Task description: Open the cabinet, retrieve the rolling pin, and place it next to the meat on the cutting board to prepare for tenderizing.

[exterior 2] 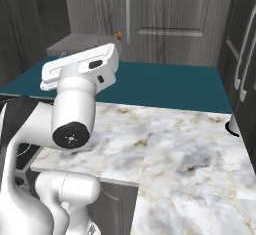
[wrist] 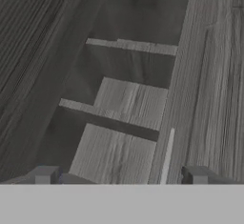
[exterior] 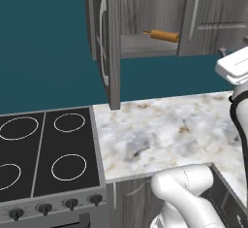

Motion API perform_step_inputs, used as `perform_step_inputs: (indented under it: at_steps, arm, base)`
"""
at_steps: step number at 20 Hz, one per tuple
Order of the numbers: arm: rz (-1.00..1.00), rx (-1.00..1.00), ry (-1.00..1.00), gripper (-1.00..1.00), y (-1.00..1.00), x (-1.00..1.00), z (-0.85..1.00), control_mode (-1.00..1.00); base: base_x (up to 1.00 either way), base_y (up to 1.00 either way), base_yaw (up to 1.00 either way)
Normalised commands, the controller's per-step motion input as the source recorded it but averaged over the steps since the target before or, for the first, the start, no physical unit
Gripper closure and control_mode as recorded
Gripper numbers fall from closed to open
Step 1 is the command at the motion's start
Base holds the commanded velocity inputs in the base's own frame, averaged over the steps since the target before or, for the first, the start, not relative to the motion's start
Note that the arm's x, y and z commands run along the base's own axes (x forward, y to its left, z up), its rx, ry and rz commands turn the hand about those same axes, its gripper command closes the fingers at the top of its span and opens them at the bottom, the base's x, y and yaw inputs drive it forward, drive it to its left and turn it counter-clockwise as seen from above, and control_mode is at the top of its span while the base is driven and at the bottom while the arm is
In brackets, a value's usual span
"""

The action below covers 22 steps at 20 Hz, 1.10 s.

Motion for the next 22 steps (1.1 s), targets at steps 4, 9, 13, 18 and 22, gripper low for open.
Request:
perform_step_inputs:
  at_steps: [4,9,13,18,22]
  arm:
    - [0.00,0.11,0.00,-1.00,-0.09,0.36,0.07,-1.00]
    - [0.00,0.11,0.00,-1.00,-0.05,0.37,0.04,-1.00]
    - [0.00,0.12,0.00,-1.00,-0.05,0.32,0.02,-1.00]
    - [0.00,0.11,0.00,-1.00,-0.01,0.38,0.01,-1.00]
    - [0.00,0.05,0.01,-1.00,-0.03,0.39,0.00,-1.00]
  base:
    - [0.00,0.00,0.00]
    - [0.00,0.00,0.00]
    - [0.00,0.00,0.00]
    - [0.00,0.00,0.00]
    - [0.00,0.00,0.00]
